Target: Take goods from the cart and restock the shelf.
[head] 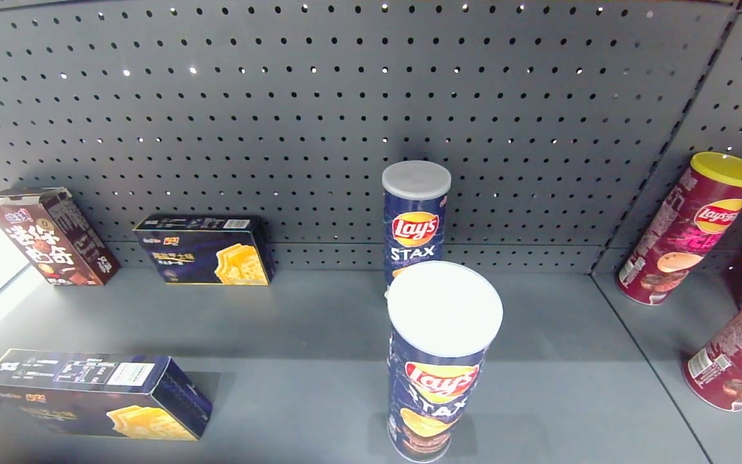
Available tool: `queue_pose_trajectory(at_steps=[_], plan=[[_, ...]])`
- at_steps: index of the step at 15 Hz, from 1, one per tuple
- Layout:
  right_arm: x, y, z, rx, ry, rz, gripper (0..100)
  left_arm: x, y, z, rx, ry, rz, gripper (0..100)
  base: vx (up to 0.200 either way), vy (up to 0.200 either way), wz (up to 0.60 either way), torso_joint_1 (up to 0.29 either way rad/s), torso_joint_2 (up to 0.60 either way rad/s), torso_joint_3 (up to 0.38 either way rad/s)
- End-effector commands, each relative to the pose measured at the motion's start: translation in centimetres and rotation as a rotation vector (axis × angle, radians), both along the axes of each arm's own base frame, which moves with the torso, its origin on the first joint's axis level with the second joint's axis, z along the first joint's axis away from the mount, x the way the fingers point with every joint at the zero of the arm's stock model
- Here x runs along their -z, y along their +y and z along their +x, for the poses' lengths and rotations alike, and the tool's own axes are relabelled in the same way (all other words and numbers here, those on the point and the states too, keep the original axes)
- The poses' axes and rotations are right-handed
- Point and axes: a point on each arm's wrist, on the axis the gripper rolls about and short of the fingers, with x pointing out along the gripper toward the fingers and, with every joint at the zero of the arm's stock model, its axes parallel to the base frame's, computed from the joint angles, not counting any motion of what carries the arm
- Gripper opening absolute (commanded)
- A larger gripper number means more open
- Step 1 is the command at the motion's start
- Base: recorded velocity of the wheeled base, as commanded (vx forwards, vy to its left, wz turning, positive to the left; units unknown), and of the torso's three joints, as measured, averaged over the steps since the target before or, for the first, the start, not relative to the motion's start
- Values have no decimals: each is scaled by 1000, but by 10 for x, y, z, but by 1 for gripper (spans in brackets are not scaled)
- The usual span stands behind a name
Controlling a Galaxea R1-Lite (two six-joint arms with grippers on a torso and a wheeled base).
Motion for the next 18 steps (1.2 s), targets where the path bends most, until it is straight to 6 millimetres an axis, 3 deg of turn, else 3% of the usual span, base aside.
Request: queue_pose_trajectory(at_steps=[1, 18], plan=[[0, 0, 0, 0, 1, 0, 100, 0, 0, 0, -1, -1, 0, 100, 0, 0, 0, 0, 0, 0], [0, 0, 0, 0, 1, -2, 100, 0, 0, 0, 1, -1, 0, 100, 0, 0, 0, 0, 0, 0]])
